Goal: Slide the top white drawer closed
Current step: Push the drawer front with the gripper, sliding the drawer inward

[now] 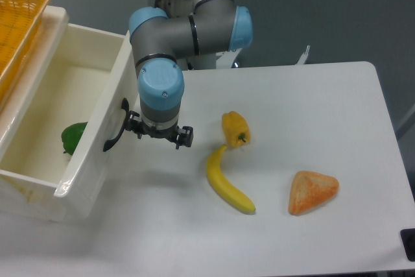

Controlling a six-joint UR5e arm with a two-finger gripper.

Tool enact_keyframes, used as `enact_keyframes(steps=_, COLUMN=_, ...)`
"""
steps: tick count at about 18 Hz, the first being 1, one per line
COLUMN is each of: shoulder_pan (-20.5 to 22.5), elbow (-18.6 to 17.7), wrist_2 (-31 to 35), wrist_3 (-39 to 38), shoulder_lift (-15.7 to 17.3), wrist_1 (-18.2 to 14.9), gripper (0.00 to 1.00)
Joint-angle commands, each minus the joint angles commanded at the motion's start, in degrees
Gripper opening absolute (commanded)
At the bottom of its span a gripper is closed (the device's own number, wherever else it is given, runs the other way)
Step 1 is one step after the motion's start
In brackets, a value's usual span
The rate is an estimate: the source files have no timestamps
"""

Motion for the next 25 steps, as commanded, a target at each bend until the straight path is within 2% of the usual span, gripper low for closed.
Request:
enact_keyframes(steps=5, shoulder_pan=2.5, elbow=0.4, wrist_2=0.0, wrist_3=2.4, shoulder_lift=-0.8, wrist_1=0.2, gripper=1.00)
enact_keyframes(steps=11, shoulder_pan=2.4, elbow=0.0, wrist_2=0.0, wrist_3=2.1, shoulder_lift=-2.4, wrist_1=2.0, gripper=1.00)
enact_keyframes(steps=25, shoulder_pan=0.1, elbow=-0.4, wrist_2=-0.2, wrist_3=0.4, shoulder_lift=-3.0, wrist_1=2.0, gripper=1.00)
